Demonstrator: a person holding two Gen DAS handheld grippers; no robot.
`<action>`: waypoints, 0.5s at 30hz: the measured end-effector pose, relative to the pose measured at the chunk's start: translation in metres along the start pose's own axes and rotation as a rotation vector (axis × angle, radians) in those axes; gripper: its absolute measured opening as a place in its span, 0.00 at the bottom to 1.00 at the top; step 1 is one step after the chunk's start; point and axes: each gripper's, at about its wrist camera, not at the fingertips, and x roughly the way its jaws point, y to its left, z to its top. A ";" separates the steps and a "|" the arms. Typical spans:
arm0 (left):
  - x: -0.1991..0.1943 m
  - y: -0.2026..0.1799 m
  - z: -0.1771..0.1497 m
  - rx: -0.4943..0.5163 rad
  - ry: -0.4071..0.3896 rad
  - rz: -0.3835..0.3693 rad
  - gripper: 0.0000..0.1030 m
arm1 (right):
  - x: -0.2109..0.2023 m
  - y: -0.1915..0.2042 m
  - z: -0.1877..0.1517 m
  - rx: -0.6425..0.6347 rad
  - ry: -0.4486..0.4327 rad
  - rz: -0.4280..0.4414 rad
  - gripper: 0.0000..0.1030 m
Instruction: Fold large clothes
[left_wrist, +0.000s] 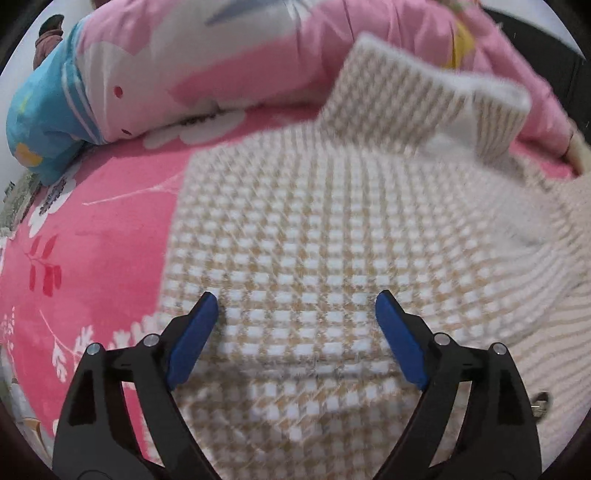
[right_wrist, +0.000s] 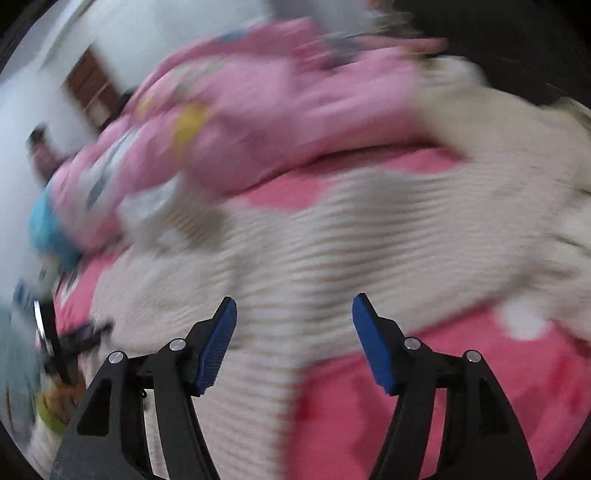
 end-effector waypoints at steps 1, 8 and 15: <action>0.001 -0.002 -0.003 0.000 -0.021 0.012 0.85 | -0.007 -0.025 0.010 0.054 -0.023 -0.030 0.62; 0.004 0.005 -0.009 -0.031 -0.030 -0.011 0.92 | -0.010 -0.138 0.063 0.306 -0.144 -0.215 0.62; 0.007 0.007 -0.007 -0.020 -0.011 -0.015 0.92 | 0.023 -0.174 0.083 0.396 -0.143 -0.258 0.45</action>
